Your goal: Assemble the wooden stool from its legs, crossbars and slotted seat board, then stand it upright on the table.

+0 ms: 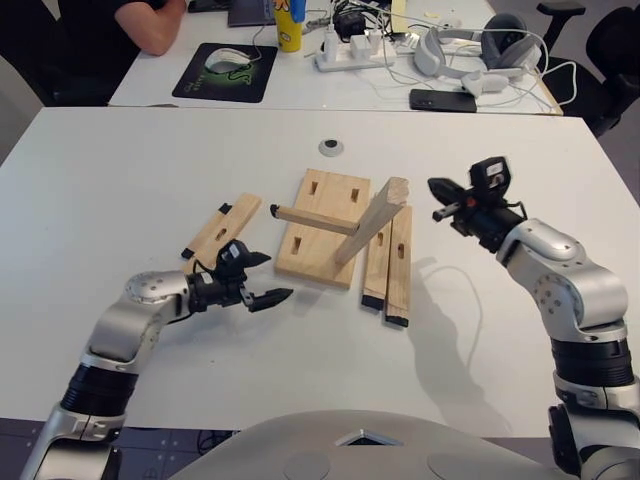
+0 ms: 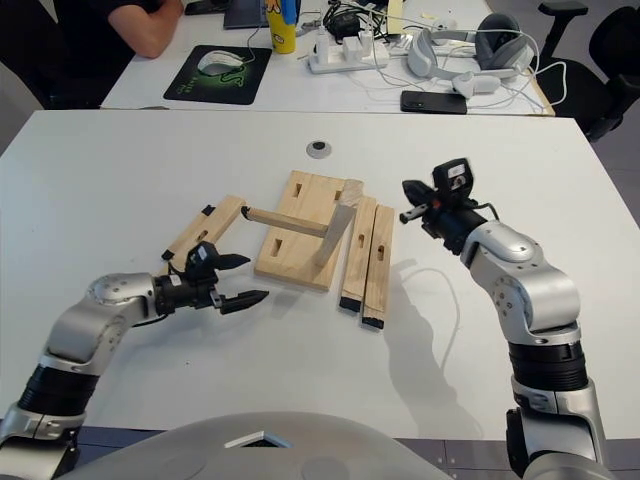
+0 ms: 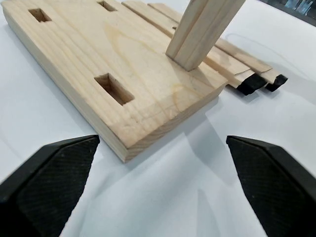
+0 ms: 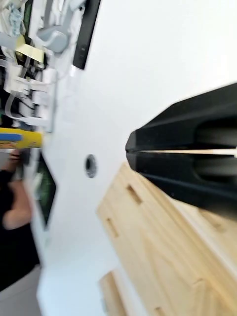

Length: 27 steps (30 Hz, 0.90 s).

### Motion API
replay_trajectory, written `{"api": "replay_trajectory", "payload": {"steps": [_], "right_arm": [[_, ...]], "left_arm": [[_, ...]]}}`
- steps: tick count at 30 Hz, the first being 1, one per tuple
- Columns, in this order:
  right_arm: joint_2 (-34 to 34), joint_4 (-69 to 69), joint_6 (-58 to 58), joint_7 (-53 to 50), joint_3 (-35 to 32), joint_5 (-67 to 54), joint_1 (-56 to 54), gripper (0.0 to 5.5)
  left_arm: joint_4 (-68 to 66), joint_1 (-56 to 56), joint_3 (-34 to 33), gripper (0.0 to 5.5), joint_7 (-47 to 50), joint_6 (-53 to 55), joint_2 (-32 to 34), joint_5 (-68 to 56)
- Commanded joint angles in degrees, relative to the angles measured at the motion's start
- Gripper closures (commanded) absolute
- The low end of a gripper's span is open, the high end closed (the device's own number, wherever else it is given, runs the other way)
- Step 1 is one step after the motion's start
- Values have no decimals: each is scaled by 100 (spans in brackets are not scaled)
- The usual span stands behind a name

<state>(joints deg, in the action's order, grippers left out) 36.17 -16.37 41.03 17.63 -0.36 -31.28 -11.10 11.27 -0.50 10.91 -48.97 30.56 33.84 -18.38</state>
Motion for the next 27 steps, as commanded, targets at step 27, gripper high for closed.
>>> {"api": "replay_trajectory", "payload": {"steps": [27], "right_arm": [[1141,-1565,2539,1305,6,-171,767,390]], "left_arm": [[285,285,-71,73,582,37,-191,243]]}}
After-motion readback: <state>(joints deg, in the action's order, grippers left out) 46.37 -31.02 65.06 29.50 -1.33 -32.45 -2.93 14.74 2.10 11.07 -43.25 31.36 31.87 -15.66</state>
